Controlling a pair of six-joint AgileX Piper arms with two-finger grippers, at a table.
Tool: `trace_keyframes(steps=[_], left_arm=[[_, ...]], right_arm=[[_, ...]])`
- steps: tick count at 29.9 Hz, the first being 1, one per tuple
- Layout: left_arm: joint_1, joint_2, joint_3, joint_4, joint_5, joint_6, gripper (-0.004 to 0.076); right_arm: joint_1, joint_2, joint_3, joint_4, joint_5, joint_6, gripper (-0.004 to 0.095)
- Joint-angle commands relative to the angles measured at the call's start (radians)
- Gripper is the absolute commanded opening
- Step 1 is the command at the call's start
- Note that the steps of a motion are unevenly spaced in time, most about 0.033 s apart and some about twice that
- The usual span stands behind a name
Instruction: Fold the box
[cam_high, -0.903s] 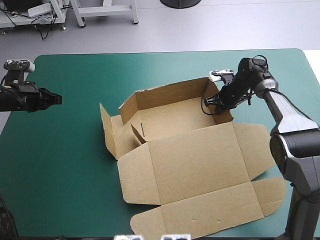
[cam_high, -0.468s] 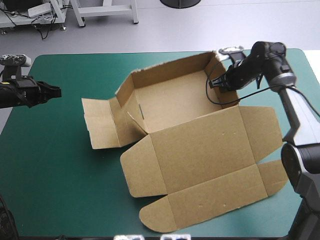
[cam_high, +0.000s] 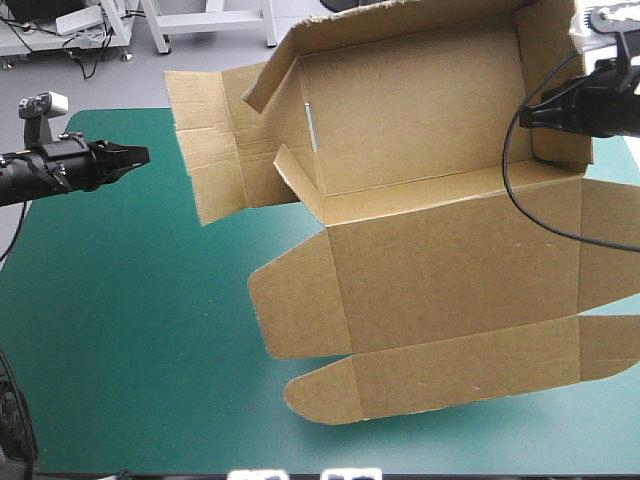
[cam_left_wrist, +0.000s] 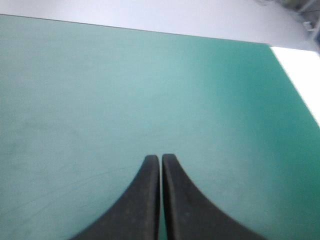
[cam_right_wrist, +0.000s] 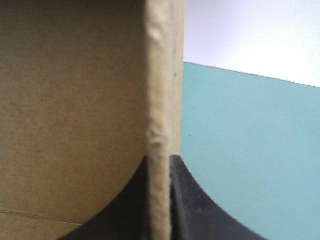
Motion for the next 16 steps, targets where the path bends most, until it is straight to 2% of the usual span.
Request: trace_keyframes(steps=[1, 10, 16], left_arm=[[-0.006, -0.019, -0.026, -0.238, 0.099, 0.051, -0.0001], [-0.165, -0.024, -0.026, -0.277, 0.138, 0.062, -0.0001], [-0.258, -0.04, -0.032, -0.348, 0.138, 0.084, -0.0001]], right_arm=[[-0.009, -0.081, -0.03, 0.055, 0.005, 0.007, 0.0002], [-0.008, -0.097, -0.009, 0.121, 0.005, 0.025, 0.0002], [-0.008, -0.095, 0.054, 0.111, 0.005, 0.025, 0.0001]])
